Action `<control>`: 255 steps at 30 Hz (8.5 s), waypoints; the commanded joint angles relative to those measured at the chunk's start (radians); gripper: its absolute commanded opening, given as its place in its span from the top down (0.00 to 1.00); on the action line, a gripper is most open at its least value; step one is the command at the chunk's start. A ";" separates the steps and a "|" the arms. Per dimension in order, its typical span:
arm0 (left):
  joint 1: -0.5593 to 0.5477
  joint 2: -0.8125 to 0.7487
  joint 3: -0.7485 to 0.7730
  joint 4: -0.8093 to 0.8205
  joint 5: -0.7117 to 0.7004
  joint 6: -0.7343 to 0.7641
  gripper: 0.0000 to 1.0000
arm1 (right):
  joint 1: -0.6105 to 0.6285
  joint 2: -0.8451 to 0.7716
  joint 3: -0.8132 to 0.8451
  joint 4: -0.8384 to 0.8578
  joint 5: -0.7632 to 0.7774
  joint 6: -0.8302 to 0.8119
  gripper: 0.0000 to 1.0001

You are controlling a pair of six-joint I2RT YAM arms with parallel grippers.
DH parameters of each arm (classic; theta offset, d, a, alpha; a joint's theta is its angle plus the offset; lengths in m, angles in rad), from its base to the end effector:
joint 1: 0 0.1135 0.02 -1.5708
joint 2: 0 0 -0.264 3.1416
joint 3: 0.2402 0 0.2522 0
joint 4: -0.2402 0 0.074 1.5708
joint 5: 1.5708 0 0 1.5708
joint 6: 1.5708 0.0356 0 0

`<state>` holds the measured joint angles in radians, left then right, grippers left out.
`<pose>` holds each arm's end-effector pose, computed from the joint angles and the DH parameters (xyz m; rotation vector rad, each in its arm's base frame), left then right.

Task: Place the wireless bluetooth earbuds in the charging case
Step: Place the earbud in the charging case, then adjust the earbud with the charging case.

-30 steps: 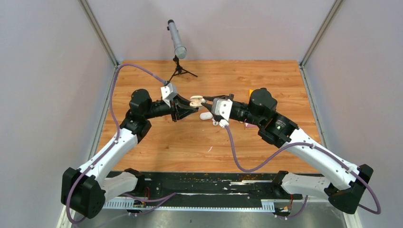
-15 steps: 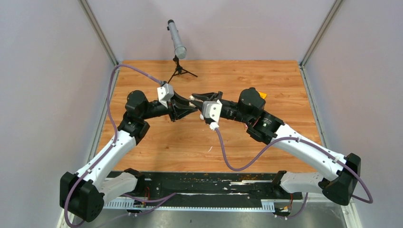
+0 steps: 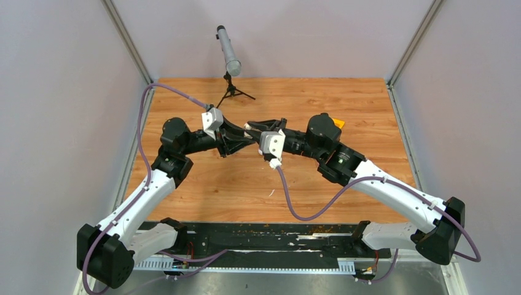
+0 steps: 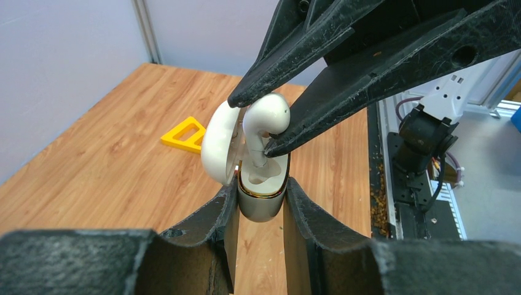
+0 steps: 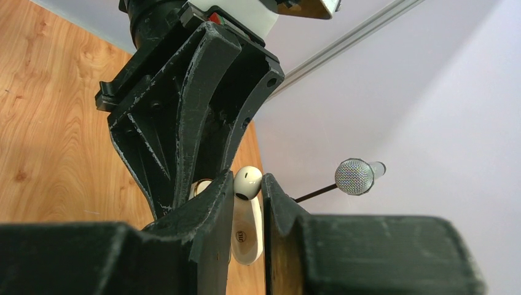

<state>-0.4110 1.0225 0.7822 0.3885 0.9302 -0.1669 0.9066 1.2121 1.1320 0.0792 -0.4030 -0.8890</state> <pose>0.1984 -0.1176 0.3528 0.9601 1.2646 -1.1137 0.1635 0.2315 0.4008 -1.4085 0.7185 0.3301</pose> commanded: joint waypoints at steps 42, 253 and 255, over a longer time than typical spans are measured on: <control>0.001 -0.052 -0.001 0.059 -0.045 0.004 1.00 | 0.021 0.046 0.084 -0.134 0.064 -0.051 0.84; 0.027 -0.019 -0.043 0.088 -0.295 -0.089 1.00 | 0.066 0.174 0.236 -0.257 0.263 -0.125 0.87; 0.028 -0.018 -0.044 0.090 -0.298 -0.089 1.00 | 0.066 0.170 0.235 -0.269 0.253 -0.124 0.82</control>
<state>-0.3901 1.0050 0.7036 0.4168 0.6449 -0.2417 0.9657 1.4181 1.3735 -0.1852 -0.1211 -1.0019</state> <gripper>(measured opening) 0.346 0.181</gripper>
